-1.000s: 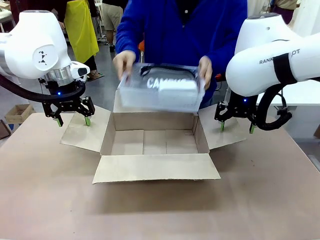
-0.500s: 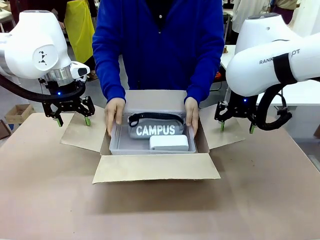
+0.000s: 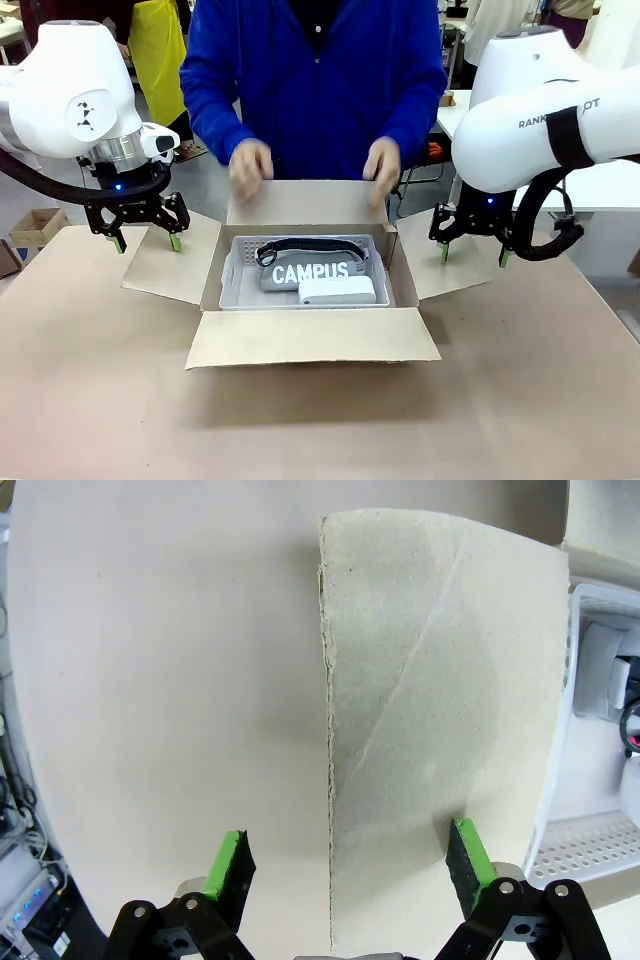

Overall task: Pack the gift set into the box.
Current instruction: Lift both hands away from the flaps of the Package Box.

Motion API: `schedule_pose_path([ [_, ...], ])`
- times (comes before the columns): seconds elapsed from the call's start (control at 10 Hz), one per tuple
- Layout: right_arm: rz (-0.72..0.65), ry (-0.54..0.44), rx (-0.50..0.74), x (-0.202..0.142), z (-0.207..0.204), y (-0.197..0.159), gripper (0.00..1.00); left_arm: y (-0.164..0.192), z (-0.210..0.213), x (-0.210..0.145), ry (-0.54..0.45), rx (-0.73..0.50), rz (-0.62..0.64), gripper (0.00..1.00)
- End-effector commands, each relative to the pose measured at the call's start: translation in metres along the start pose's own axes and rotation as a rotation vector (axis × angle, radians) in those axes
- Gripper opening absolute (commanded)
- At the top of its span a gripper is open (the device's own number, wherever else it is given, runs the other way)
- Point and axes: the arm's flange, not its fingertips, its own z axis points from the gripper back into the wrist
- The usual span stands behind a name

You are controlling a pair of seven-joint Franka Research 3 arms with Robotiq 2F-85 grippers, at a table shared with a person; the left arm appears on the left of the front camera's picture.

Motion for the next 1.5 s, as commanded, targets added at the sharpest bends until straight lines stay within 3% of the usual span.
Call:
schedule_pose_path([
  [0.0, -0.008, -0.013, -0.018, 0.002, 0.004, 0.000, 1.00, 0.001, 0.001, -0.001, -0.002, 0.018, 0.009, 1.00],
  [0.4, 0.000, 0.000, 0.000, 0.000, 0.000, 0.000, 1.00, 0.000, 0.000, 0.000, 0.000, 0.000, 0.000, 1.00],
  [0.7, 0.000, -0.015, 0.378, -0.007, 0.055, -0.103, 1.00, 0.110, 0.088, -0.035, 0.049, -0.393, 0.105, 1.00],
  [0.9, -0.035, 0.062, 0.669, -0.012, 0.057, -0.170, 1.00, 0.176, 0.091, -0.059, 0.079, -0.784, 0.108, 1.00],
  [1.1, -0.208, 0.115, 0.937, -0.011, 0.023, -0.219, 1.00, 0.223, 0.068, -0.065, 0.013, -1.069, 0.195, 1.00],
  [1.2, -0.350, 0.122, 0.998, -0.010, 0.007, -0.232, 1.00, 0.240, 0.054, -0.058, 0.030, -1.132, 0.286, 1.00],
  [1.3, -0.156, 0.059, 0.823, -0.015, 0.051, -0.206, 1.00, 0.216, 0.096, -0.074, -0.001, -0.929, 0.170, 1.00],
  [1.4, -0.156, 0.059, 0.823, -0.015, 0.051, -0.206, 1.00, 0.216, 0.096, -0.074, -0.001, -0.929, 0.170, 1.00],
])
